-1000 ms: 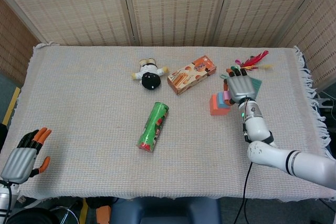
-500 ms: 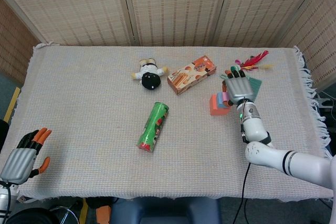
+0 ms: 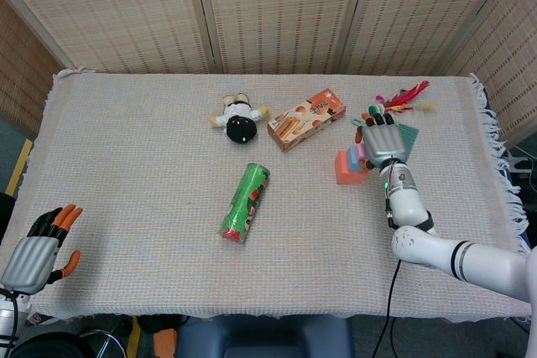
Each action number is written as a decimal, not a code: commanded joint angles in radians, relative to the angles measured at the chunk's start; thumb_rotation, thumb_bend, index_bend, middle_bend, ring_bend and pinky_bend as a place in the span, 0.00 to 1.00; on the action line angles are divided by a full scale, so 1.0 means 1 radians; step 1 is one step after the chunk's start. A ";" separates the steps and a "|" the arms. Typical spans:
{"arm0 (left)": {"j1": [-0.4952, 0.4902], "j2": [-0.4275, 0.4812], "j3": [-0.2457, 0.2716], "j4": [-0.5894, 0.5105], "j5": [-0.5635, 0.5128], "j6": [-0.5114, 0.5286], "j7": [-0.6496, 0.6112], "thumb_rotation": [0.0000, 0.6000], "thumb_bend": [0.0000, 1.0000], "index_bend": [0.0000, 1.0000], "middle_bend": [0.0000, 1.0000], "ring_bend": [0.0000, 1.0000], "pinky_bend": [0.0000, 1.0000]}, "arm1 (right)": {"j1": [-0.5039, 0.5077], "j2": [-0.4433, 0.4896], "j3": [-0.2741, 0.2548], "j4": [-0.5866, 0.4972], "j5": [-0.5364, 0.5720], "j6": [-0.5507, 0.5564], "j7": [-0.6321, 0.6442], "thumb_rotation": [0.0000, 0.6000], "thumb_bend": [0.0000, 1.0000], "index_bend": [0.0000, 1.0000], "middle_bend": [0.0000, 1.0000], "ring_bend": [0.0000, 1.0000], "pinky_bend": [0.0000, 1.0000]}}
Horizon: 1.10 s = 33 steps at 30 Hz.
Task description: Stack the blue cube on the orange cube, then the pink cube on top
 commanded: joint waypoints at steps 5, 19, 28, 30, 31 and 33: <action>0.000 0.001 0.000 0.000 0.000 0.000 -0.001 1.00 0.45 0.01 0.00 0.00 0.09 | -0.008 0.020 0.006 -0.017 -0.007 -0.001 0.012 1.00 0.18 0.26 0.07 0.00 0.00; 0.007 0.004 0.003 -0.011 0.016 0.021 0.003 1.00 0.45 0.01 0.00 0.00 0.09 | -0.205 0.219 -0.017 -0.337 -0.325 0.181 0.192 1.00 0.18 0.01 0.02 0.00 0.00; 0.038 -0.001 0.000 -0.011 0.054 0.108 0.010 1.00 0.45 0.00 0.00 0.00 0.10 | -0.690 0.081 -0.289 -0.273 -1.030 0.709 0.408 1.00 0.18 0.00 0.01 0.00 0.00; 0.043 -0.006 -0.001 -0.006 0.066 0.127 0.010 1.00 0.45 0.00 0.00 0.00 0.10 | -0.766 0.028 -0.322 -0.211 -1.096 0.782 0.419 1.00 0.18 0.00 0.00 0.00 0.00; 0.044 -0.008 -0.001 -0.003 0.069 0.132 0.011 1.00 0.45 0.00 0.00 0.00 0.10 | -0.793 0.010 -0.333 -0.187 -1.121 0.806 0.426 1.00 0.18 0.00 0.00 0.00 0.00; 0.046 -0.011 0.000 -0.001 0.070 0.133 0.016 1.00 0.45 0.00 0.00 0.00 0.10 | -0.838 -0.016 -0.343 -0.147 -1.163 0.843 0.428 1.00 0.18 0.00 0.00 0.00 0.00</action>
